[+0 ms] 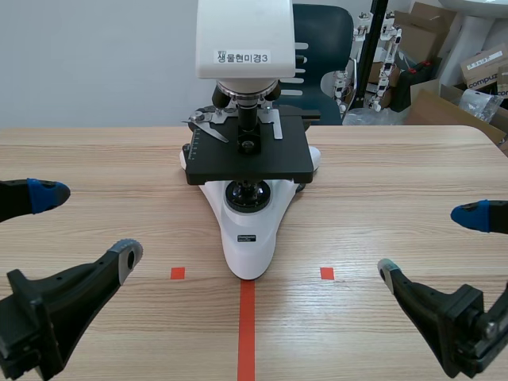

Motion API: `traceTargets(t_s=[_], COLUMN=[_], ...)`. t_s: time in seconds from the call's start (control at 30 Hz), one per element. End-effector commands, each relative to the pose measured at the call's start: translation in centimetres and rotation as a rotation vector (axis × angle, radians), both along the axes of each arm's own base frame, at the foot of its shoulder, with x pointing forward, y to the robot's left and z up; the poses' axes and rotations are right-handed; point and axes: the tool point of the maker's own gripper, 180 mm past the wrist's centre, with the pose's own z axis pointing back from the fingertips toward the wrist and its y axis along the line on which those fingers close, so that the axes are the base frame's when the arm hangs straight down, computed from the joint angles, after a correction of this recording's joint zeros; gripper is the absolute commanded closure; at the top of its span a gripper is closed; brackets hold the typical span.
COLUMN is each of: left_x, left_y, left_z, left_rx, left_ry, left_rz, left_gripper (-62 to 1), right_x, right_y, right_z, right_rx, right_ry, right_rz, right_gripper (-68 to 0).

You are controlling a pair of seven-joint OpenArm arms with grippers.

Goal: Point at the diaphragm

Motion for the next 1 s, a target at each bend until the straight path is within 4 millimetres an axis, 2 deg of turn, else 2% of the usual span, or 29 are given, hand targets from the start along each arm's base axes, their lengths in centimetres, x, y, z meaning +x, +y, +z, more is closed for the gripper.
traceTargets(t_s=[0.0, 0.63, 0.97], left_x=[0.14, 0.16, 0.82], left_y=[-0.14, -0.11, 0.19], left_z=[0.77, 0.76, 0.67], left_rx=[-0.025, -0.024, 0.032], left_ry=[-0.025, -0.025, -0.059], left_rz=[0.004, 0.006, 0.007], left_gripper=[-62.3, -62.3, -62.3], right_x=[0.31, 0.31, 0.31], right_y=[0.47, 0.47, 0.46], right_z=[1.05, 1.05, 1.05], right_rx=[0.010, 0.010, 0.010], right_ry=[-0.032, -0.032, -0.032], right_rz=[0.017, 0.017, 0.017], right_gripper=[-67.9, -67.9, -67.9])
